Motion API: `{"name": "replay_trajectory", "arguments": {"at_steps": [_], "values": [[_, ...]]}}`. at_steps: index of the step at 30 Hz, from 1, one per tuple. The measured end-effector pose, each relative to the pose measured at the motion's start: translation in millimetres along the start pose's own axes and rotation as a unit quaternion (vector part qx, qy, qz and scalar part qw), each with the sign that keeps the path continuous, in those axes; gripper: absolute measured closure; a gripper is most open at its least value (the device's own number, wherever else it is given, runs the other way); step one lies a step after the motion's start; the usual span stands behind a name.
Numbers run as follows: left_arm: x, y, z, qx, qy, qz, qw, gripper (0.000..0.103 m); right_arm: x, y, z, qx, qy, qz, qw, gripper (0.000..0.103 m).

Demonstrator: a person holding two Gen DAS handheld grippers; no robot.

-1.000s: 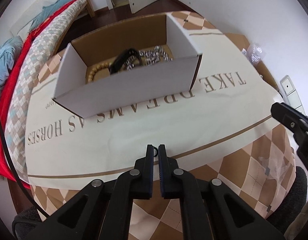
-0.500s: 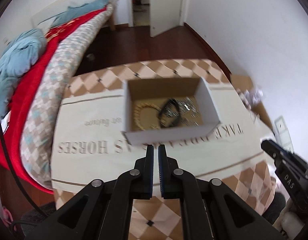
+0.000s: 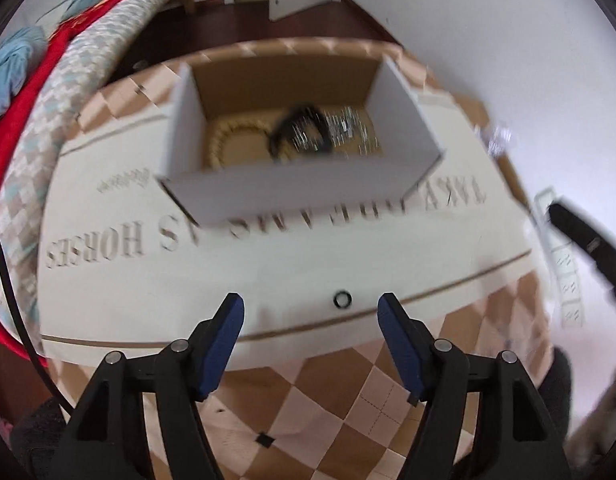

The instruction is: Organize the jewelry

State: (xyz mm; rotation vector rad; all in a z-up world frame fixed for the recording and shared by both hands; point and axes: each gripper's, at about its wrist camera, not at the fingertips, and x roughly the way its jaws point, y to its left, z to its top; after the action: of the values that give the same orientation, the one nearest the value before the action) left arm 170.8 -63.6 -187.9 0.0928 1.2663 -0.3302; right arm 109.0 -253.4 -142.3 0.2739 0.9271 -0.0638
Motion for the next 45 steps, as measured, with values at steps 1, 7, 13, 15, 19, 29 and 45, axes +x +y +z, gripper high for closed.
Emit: {"name": "replay_trajectory", "arguments": {"at_steps": [1, 7, 13, 15, 19, 29, 45], "values": [[5, -6, -2, 0.008, 0.000, 0.006, 1.0000, 0.036, 0, -1, -1, 0.000, 0.001, -0.002, 1.000, 0.090], [32, -30, -10, 0.050, 0.004, 0.048, 0.9976, 0.047, 3, -10, -3, 0.006, 0.006, -0.012, 1.000, 0.090], [30, -32, -12, 0.044, -0.004, 0.045, 0.9980, 0.102, 2, -14, 0, 0.008, 0.002, -0.014, 1.000, 0.090], [20, -26, -9, 0.033, -0.014, 0.039, 0.9986, 0.103, -1, -13, 0, 0.007, -0.001, -0.012, 1.000, 0.090], [-19, 0, -1, -0.004, -0.050, 0.027, 0.9984, 0.103, -8, -12, 1, 0.008, -0.008, -0.006, 1.000, 0.090], [-57, 42, 24, -0.039, -0.088, -0.035, 0.9947, 0.079, -10, -5, 9, 0.014, -0.014, 0.012, 1.000, 0.090], [46, -34, 7, 0.067, -0.024, 0.030, 0.9971, 0.094, -8, -14, 9, 0.011, -0.010, -0.012, 1.000, 0.090]]}}
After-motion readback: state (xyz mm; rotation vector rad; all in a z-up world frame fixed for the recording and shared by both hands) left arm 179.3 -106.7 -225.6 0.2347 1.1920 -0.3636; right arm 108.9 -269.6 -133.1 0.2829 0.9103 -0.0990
